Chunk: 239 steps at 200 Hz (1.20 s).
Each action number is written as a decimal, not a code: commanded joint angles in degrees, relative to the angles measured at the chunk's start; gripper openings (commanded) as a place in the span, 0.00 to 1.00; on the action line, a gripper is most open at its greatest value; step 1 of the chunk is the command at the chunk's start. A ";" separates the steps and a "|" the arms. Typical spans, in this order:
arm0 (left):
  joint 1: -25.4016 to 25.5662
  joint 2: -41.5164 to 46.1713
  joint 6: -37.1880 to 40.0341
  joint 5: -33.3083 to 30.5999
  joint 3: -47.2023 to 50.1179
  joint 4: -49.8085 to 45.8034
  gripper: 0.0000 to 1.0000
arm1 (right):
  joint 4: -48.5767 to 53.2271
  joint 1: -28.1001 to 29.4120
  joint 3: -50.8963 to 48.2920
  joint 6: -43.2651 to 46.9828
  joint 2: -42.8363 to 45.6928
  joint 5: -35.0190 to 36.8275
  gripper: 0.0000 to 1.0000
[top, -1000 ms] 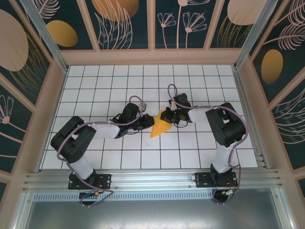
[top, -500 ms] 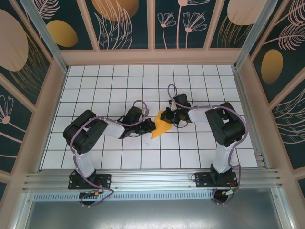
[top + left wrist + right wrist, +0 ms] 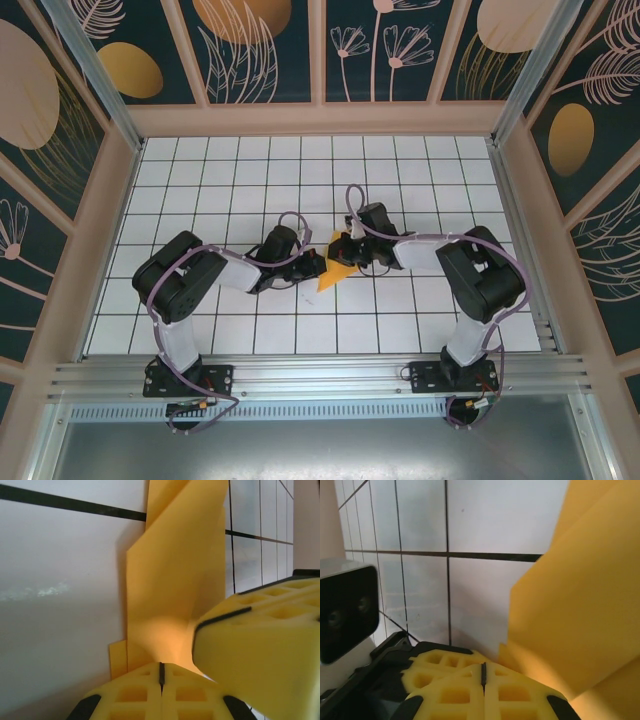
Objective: Fold a paper plane with a square sheet of paper (pick it up from the middle)
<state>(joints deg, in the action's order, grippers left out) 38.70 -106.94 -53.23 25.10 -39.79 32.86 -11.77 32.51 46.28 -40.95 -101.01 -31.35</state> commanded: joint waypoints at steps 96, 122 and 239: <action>0.22 6.63 0.32 -1.30 1.56 -6.90 0.07 | 0.64 -0.54 -3.30 -1.15 -3.75 5.34 0.04; 0.94 10.95 -0.37 -0.81 1.56 -8.52 0.05 | 0.43 -0.52 -3.14 -1.39 -3.43 5.24 0.04; 3.67 3.09 -1.65 -3.42 2.41 -9.18 0.01 | 0.49 -0.43 -2.25 -1.19 -4.07 4.90 0.04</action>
<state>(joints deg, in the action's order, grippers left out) 41.98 -103.04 -54.30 23.75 -39.00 25.12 -12.78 32.23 44.47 -42.35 -103.20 -29.02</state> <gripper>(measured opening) 0.068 0.065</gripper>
